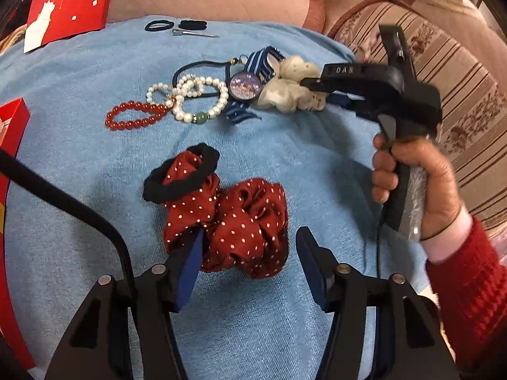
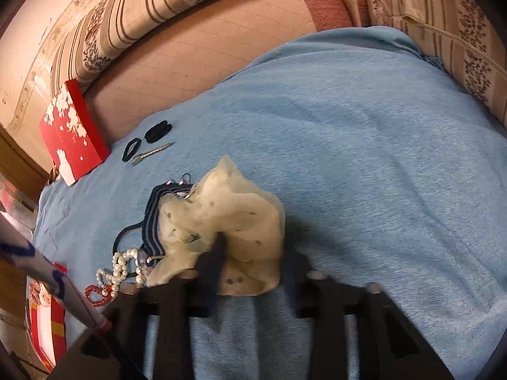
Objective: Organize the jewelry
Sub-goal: 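Grasp the dark red polka-dot scrunchie with the left tool while the right tool grasps the cream dotted scrunchie, then carry both scrunchies into the red tray and open both tools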
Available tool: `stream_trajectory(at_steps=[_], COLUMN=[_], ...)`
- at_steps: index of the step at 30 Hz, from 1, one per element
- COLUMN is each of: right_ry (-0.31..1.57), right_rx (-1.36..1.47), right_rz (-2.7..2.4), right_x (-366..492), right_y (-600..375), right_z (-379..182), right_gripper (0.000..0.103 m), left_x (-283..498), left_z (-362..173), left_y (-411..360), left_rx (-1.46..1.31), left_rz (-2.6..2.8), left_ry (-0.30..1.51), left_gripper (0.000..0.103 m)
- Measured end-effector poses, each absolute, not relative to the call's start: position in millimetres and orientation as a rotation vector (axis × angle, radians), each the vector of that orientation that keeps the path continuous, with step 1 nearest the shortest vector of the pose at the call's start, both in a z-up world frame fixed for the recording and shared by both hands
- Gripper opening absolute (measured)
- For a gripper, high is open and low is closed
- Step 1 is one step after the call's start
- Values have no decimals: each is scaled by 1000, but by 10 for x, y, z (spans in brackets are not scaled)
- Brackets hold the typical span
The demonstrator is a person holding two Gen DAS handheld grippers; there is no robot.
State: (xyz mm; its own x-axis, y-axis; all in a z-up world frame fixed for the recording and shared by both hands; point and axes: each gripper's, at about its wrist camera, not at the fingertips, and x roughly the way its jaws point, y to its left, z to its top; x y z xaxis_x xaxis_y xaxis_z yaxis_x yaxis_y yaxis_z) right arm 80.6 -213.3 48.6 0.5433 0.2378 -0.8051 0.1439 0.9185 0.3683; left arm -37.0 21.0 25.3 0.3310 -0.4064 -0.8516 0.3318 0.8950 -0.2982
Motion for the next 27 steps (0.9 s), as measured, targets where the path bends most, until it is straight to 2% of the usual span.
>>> stream_trajectory(at_steps=[1, 2, 5, 18, 23, 27], right_ry=[1005, 1005, 984, 843, 839, 890], right_rx=[428, 434, 463, 497, 418, 427], right_rz=[61, 58, 51, 141, 166, 171], right_x=[800, 779, 628, -628, -1081, -1271], right_y=[-2127, -2134, -2196, -2359, -2191, -2130], right_z=[488, 505, 634, 1562, 1692, 1487], right_gripper=[15, 11, 9, 8, 8, 8], left_x=[-373, -364, -404, -1158, -1303, -1387], left_z=[235, 209, 284, 1237, 1258, 1132], left_y=[206, 207, 279, 682, 907, 1060], left_rx=[-73, -79, -108, -67, -81, -122], left_rz=[-474, -475, -475, -493, -436, -407], left_ry=[1141, 1161, 1157, 974, 965, 994], left_gripper=[37, 14, 12, 12, 12, 12])
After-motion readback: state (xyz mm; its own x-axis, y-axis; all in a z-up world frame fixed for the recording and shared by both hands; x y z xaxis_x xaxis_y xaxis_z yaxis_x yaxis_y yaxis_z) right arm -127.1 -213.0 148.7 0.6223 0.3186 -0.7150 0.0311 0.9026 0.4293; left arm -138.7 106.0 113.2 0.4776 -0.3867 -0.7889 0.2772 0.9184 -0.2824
